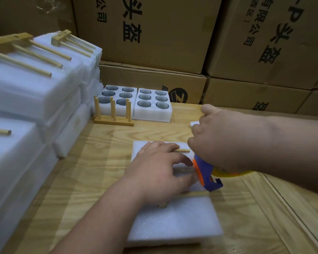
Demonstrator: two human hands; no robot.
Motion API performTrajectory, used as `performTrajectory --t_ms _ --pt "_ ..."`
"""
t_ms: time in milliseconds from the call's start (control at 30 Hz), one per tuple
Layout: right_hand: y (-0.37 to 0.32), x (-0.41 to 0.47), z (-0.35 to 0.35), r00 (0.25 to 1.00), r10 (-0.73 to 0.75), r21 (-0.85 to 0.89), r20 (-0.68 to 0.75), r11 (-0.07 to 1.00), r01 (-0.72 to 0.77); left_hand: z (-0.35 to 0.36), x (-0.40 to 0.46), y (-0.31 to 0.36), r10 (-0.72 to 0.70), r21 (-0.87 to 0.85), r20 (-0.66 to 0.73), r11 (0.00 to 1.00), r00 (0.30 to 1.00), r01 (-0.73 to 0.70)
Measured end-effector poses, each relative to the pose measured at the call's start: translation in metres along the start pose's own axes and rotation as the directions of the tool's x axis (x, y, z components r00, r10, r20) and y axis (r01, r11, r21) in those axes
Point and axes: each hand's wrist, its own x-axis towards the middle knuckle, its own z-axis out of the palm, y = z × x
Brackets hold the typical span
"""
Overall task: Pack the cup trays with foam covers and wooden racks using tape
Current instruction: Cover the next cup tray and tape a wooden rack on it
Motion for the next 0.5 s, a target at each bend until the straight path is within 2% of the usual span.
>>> performTrajectory --t_ms 133,233,367,500 --pt "-0.007 0.001 -0.01 1.0 -0.009 0.0 -0.026 1.0 0.009 -0.001 0.0 0.001 0.019 0.033 0.025 0.999 1.0 -0.02" --pt "-0.008 0.005 -0.016 0.998 -0.025 -0.02 0.055 0.999 0.026 -0.002 0.001 0.003 0.021 0.05 0.039 0.999 0.999 -0.023" --pt "-0.024 0.013 -0.008 0.996 -0.056 -0.091 0.069 0.994 0.062 -0.003 -0.001 -0.001 0.016 0.021 0.051 1.0 0.999 -0.017" --pt "-0.018 0.018 0.003 0.99 0.024 -0.022 0.137 1.0 -0.021 -0.003 -0.002 -0.003 0.012 0.003 0.037 1.0 0.999 -0.012"
